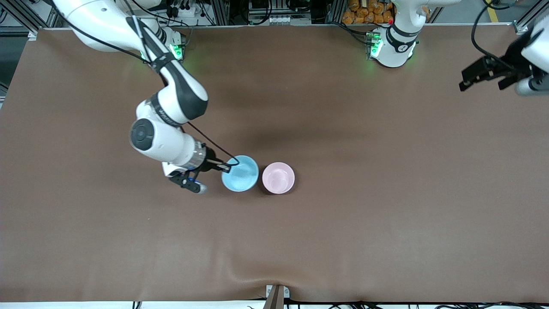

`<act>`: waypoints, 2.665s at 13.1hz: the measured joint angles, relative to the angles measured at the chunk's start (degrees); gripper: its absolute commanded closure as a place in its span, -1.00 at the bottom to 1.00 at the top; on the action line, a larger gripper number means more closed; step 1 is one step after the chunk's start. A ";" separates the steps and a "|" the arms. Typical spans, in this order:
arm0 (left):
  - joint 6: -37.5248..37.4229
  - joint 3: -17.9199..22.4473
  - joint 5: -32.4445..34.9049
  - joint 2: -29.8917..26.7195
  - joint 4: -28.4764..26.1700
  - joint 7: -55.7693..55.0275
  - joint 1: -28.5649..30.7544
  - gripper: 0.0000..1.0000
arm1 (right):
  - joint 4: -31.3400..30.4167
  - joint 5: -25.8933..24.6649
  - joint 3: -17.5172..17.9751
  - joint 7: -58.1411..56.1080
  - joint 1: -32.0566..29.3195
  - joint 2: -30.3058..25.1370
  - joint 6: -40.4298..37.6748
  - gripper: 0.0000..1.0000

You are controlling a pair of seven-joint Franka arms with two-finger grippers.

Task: Stack pink and blue bowls on white bowl
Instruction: 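Carry the blue bowl with the right gripper over the pink bowl, then lower the blue bowl into the pink bowl and open the right gripper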

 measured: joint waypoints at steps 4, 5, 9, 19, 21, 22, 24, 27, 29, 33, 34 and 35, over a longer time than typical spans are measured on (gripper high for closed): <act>1.11 0.61 1.49 1.56 0.57 1.78 0.35 -1.00 | 6.30 -5.82 -2.20 12.91 9.66 6.37 0.62 1.00; 1.10 0.69 1.58 1.51 0.87 1.88 0.44 -1.00 | 7.95 -6.40 -2.58 14.02 11.07 8.05 0.71 1.00; 1.10 0.80 1.82 1.52 1.15 2.16 0.72 -1.00 | 9.77 -6.57 -3.48 14.54 13.27 11.24 3.12 1.00; 1.10 0.79 2.29 1.51 1.24 3.39 0.76 -1.00 | 9.84 -8.77 -8.40 14.59 17.41 12.23 4.40 1.00; 1.10 0.79 2.29 1.51 1.24 3.46 0.79 -1.00 | 9.84 -8.86 -8.56 14.59 17.42 12.51 5.33 1.00; 1.10 0.80 2.30 1.52 1.28 3.48 0.81 -1.00 | 9.84 -8.88 -8.64 14.59 17.42 12.63 5.52 1.00; 1.10 0.79 2.30 1.51 1.75 3.49 0.76 -1.00 | 9.84 -8.92 -8.68 14.59 17.45 12.85 5.63 1.00; 1.10 0.72 2.30 1.51 2.24 3.49 0.69 -1.00 | 9.84 -8.97 -8.70 14.59 17.68 13.36 5.66 1.00; 1.10 0.73 2.30 1.52 2.29 3.49 0.77 -1.00 | 9.84 -8.98 -8.73 14.59 17.80 13.73 5.87 -0.29; 1.10 0.76 2.30 1.53 2.30 3.49 0.80 -1.00 | 9.93 -8.98 -8.75 16.73 17.81 13.80 6.00 -1.00; 1.10 0.77 2.30 1.54 2.30 3.49 0.81 -1.00 | 10.07 -8.98 -8.76 17.30 17.82 13.80 6.07 -1.00; 1.10 0.77 2.30 1.54 2.30 3.49 0.81 -1.00 | 10.41 -8.98 -8.78 17.59 17.81 13.79 6.11 -1.00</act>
